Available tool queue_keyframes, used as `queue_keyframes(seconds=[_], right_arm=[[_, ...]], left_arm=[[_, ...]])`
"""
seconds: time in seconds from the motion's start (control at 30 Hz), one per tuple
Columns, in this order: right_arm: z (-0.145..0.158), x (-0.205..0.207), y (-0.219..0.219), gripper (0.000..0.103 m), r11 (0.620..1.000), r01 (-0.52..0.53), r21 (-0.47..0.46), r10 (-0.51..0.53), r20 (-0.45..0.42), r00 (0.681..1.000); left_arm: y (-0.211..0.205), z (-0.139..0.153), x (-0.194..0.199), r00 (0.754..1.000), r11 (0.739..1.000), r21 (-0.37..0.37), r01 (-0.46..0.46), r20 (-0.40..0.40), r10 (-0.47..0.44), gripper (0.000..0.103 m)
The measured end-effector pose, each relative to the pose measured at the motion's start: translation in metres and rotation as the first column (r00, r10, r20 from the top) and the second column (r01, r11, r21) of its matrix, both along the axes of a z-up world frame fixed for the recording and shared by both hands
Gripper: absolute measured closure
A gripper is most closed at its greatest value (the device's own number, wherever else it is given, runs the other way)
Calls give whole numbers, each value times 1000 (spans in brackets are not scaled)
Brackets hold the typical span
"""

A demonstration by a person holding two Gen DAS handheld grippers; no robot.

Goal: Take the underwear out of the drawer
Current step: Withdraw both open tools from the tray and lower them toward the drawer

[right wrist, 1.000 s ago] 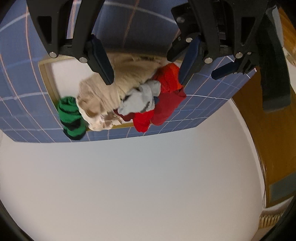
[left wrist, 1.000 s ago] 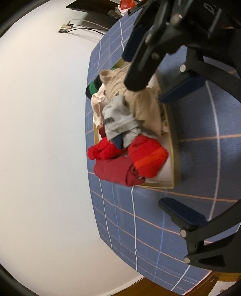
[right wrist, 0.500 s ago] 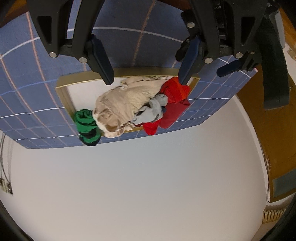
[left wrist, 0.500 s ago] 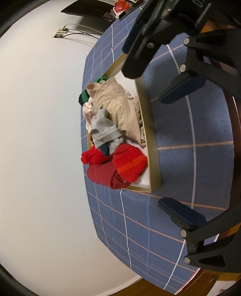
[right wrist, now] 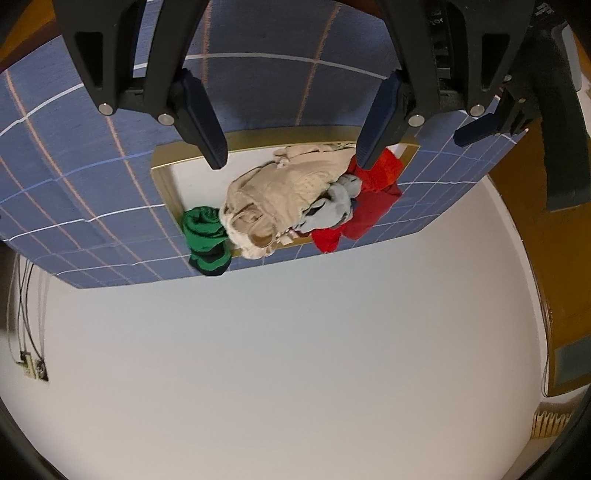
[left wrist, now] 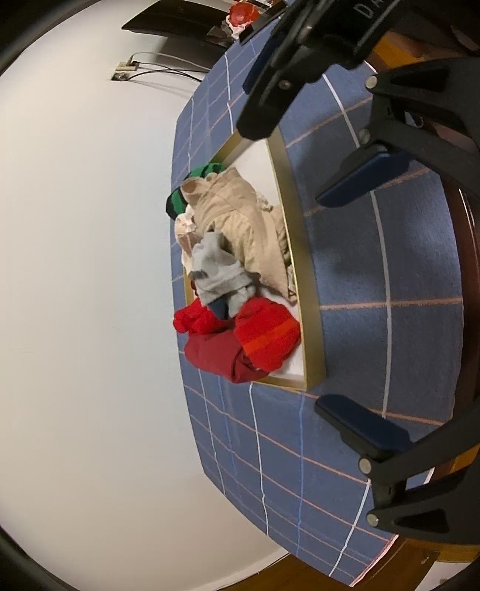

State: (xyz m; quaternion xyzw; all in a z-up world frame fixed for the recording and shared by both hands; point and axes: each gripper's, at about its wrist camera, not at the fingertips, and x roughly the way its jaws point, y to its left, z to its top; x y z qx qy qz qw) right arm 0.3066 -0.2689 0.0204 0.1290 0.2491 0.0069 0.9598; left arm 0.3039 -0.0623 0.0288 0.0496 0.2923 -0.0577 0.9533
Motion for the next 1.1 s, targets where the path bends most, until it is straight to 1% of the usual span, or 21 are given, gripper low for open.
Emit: queue_keyframes(seconds=[0.17,0.3,0.4,0.47,0.63,0.73,0.8,0.93,1.1], right_arm=[[4,-3,-4,29,998,54,-10,-54,41,998],[14,3,-10,29,994,96,-49,-92,74,993],[22,-4,-17,29,995,98,-36,-94,90,991],[24,-11,-19,29,994,98,-42,-94,93,991],[17,-30,-15,29,992,95,-82,-89,74,993],[9,-40,-13,29,988,119,-102,-111,82,990],[2,-47,-10,29,988,118,-102,-111,77,991],[-12,-56,-8,29,992,82,-93,-80,25,996],[-29,-67,-8,29,994,77,-80,-78,-15,997]], left_arm=[[-4,0,1,1000,1000,3,6,12,-6,0],[-6,15,1,998,1000,20,-2,67,1,0],[1,26,-5,993,1000,-4,-4,114,4,0],[7,27,-9,992,1000,-25,-4,128,7,0],[21,15,-21,995,1000,-31,2,102,1,0],[28,4,-24,997,999,-26,-22,73,24,0],[34,-3,-26,998,999,-32,-31,49,32,0],[42,-18,-35,1000,999,-33,-30,8,30,0],[48,-34,-47,999,999,-39,-20,-33,19,0]])
